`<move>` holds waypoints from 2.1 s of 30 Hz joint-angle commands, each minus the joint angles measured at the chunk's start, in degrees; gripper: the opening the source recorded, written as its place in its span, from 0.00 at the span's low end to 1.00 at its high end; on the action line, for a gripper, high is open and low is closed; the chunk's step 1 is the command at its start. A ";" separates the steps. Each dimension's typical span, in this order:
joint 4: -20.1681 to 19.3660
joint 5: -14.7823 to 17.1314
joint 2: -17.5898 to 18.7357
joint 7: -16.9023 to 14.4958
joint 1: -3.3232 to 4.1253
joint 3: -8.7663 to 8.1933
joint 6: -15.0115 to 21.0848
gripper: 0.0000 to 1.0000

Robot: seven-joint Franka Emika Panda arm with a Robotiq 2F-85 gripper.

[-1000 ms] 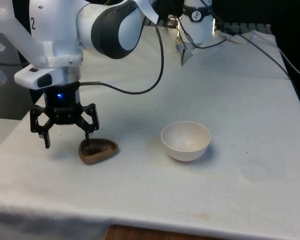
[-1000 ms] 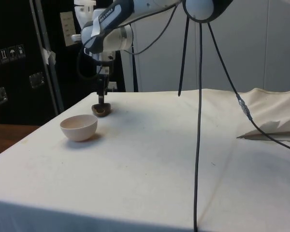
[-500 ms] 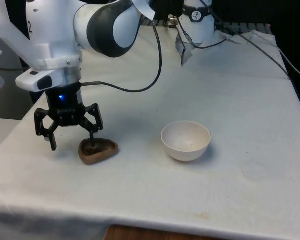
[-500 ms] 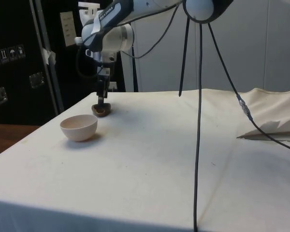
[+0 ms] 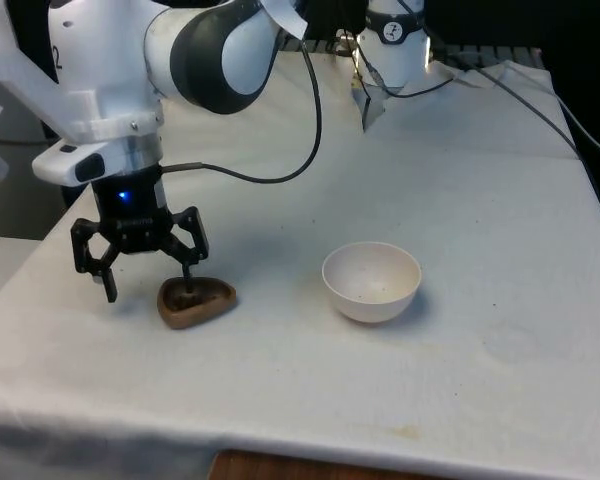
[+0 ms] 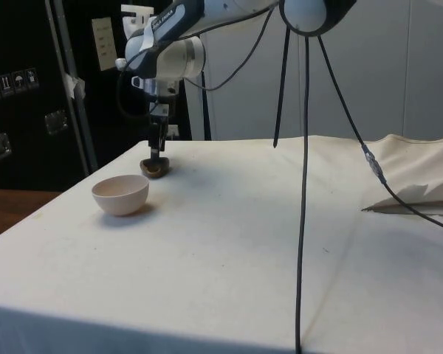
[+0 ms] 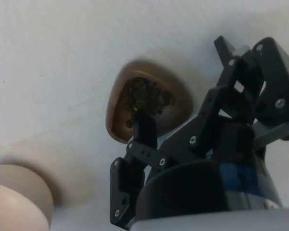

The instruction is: Pour the coffee beans from the cup into the bowl.

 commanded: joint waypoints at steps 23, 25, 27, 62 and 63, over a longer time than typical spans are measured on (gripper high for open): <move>2.41 4.87 0.92 -2.29 -1.60 -0.17 -4.13 1.00; 2.29 4.87 0.92 -2.29 -1.49 -0.29 -3.90 1.00; 2.12 4.93 0.86 -2.35 -1.49 -0.29 -3.78 1.00; 4.64 6.42 1.95 -2.12 -2.69 -0.23 -10.03 1.00; 3.21 6.76 1.38 -2.98 -2.46 -0.34 -8.71 1.00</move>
